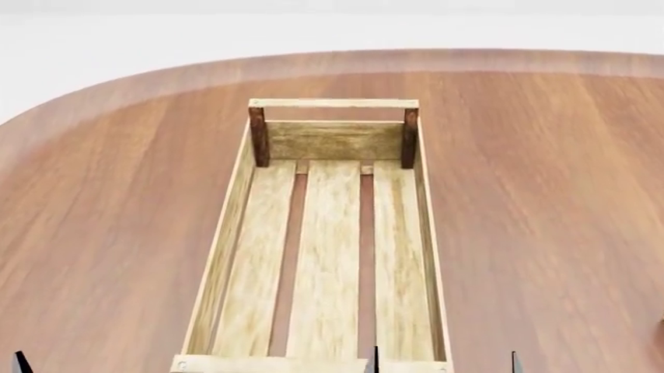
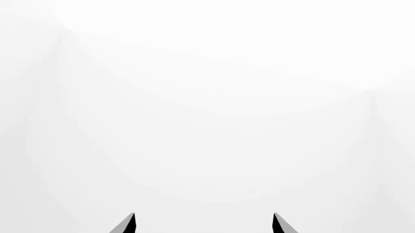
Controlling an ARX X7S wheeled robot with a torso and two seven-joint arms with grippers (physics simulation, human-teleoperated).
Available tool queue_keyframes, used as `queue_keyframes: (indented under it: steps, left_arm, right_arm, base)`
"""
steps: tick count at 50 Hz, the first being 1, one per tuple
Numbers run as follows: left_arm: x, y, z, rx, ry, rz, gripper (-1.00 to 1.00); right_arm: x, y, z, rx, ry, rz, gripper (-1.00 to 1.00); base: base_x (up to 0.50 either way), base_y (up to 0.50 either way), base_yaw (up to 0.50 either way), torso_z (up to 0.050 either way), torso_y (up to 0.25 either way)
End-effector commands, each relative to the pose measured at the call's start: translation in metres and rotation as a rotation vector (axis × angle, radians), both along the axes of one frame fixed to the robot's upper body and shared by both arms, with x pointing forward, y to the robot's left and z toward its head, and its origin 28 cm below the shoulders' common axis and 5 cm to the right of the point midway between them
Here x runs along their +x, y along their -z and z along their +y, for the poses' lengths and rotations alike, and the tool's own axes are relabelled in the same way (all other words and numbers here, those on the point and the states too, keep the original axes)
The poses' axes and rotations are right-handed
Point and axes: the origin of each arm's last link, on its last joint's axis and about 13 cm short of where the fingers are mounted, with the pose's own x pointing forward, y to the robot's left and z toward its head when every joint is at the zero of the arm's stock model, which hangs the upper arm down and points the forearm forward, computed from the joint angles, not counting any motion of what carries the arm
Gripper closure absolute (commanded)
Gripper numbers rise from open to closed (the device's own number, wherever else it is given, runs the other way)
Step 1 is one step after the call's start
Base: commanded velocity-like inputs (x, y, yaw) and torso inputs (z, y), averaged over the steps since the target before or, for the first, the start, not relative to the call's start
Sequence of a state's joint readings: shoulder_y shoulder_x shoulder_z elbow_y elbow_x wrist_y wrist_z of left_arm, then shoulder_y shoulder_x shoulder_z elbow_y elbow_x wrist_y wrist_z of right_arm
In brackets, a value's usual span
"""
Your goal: Pick up the cream cheese and put it in the tray.
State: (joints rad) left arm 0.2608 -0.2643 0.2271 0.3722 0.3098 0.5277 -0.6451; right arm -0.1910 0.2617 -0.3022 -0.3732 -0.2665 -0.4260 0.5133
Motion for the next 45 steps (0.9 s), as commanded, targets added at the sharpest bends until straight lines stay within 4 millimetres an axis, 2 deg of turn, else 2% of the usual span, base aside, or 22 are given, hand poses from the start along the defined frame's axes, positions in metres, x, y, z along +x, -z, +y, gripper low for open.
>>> queue_keyframes:
  steps: [1,26,45]
  left_arm:
    - [0.0003,0.0002,-0.0002,0.004,-0.002,0.003,-1.00]
    - [-0.0005,-0.0007,-0.0002,0.004,-0.001,-0.001,-1.00]
    - [-0.0002,-0.0010,-0.0005,0.003,0.000,-0.001,-1.00]
  right_arm:
    - [0.0001,0.0002,0.0004,-0.002,0.000,0.000,-1.00]
    - [0.0010,0.0027,0.0021,-0.036,0.016,-0.001,-1.00]
    - [0.0010,0.0018,0.0009,-0.033,0.022,-0.006,-1.00]
  base:
    - [0.21,0.00,0.00,0.000,0.000]
    - [0.21,0.02,0.00,0.000,0.001]
    - [0.21,0.16,0.00,0.000,0.000]
